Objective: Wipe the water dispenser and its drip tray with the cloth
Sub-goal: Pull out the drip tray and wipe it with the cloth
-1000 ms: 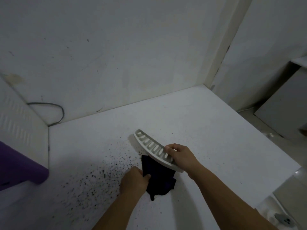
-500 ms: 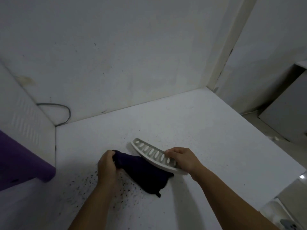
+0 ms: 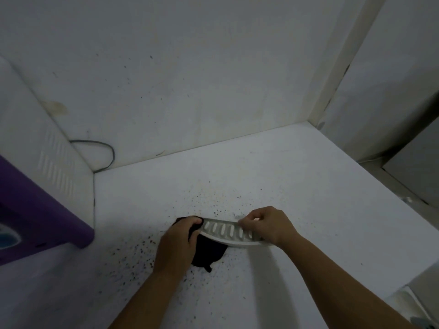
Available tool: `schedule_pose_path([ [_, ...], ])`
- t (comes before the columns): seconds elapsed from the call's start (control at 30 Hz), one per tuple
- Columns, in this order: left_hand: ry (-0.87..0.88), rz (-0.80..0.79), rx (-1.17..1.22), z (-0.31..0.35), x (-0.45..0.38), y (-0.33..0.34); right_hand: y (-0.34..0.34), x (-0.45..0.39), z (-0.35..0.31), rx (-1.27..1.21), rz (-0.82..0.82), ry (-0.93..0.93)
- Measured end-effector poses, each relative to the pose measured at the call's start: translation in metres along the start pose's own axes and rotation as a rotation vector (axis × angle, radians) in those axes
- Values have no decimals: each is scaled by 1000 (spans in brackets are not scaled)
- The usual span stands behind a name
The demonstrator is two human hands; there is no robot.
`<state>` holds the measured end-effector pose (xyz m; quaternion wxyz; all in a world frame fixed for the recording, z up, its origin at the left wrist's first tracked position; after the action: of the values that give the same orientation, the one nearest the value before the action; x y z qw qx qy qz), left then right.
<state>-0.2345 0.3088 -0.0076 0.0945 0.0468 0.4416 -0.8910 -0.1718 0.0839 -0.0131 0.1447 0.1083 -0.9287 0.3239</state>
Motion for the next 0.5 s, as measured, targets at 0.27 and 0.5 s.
schedule_pose_path([
  [0.27,-140,-16,-123,-22,3,2,18,0,-6,96,28,-35],
  [0.5,-119,-104,-172,-28,5,12,17,-4,-14,135,14,-22],
])
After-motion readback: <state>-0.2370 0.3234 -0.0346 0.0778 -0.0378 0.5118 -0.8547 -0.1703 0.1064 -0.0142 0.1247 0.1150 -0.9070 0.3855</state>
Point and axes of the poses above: each hand's wrist, its own x-axis away from the middle knuckle, its own y-axis out of the palm, z = x × y, the point moved 8 cm from there along -x, towards the middle knuckle, and after that the axes turned 7 degrees about -x, right-handed, at the moved point
